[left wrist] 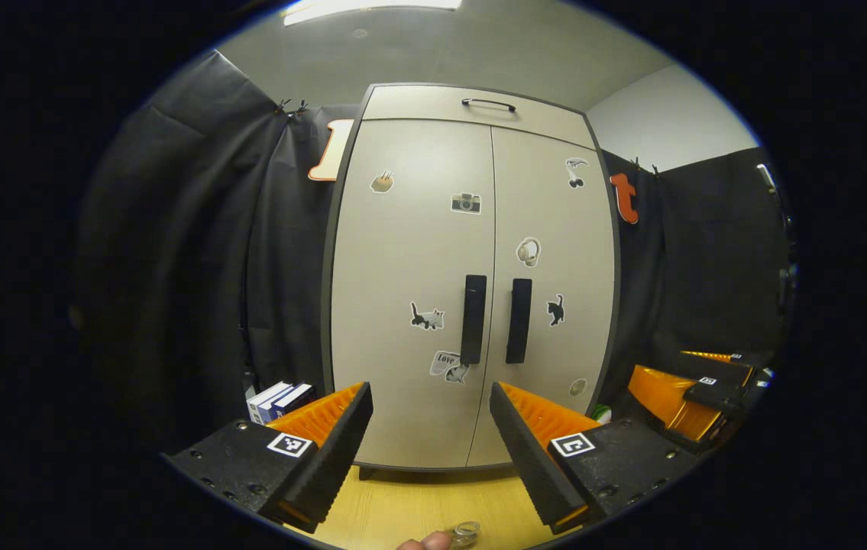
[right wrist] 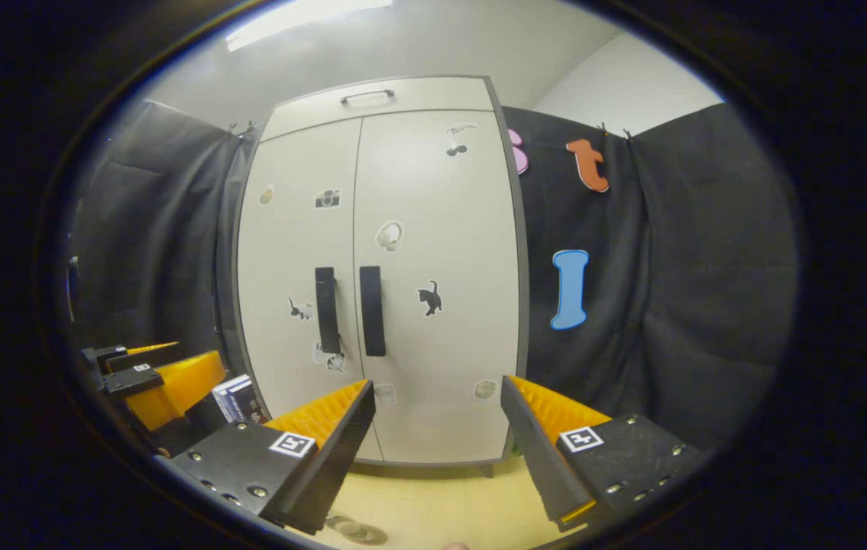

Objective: Grasp the bottle in the cabinet with the left hand and place it on the coaster, then close the right door with the right hand and the left door with the left hand.

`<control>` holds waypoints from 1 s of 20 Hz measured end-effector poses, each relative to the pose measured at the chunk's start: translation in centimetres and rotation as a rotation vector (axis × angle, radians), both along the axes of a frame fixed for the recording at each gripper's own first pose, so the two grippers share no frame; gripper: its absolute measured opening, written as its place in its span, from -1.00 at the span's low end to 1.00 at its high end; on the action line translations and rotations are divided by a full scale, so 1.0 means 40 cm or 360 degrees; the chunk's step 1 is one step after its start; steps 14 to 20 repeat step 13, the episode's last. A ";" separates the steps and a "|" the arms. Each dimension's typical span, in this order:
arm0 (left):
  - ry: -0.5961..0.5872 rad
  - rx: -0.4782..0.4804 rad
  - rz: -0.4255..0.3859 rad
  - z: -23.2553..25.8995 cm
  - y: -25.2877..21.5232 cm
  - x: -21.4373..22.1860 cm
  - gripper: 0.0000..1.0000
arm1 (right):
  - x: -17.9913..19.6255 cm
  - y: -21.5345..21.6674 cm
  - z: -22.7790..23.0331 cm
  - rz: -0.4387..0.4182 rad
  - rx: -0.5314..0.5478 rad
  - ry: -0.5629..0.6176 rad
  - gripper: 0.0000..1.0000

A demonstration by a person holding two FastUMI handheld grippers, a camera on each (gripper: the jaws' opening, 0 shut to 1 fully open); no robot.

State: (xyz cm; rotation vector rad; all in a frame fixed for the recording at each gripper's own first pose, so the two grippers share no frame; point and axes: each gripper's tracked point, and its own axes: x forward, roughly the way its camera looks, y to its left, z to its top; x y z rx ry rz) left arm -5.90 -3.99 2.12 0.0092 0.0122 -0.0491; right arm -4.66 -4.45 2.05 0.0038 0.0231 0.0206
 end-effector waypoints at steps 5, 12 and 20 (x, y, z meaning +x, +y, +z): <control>0.0024 -0.0012 -0.0010 -0.023 0.001 -0.020 0.95 | -0.026 -0.008 0.001 -0.0017 0.0000 -0.0001 1.00; 0.0035 -0.0010 -0.0020 -0.026 0.001 -0.026 0.95 | -0.041 -0.004 -0.006 -0.0009 0.0001 0.0018 1.00; 0.0037 -0.0013 -0.0025 -0.029 0.002 -0.026 0.95 | -0.042 -0.001 -0.006 -0.0004 0.0011 0.0021 1.00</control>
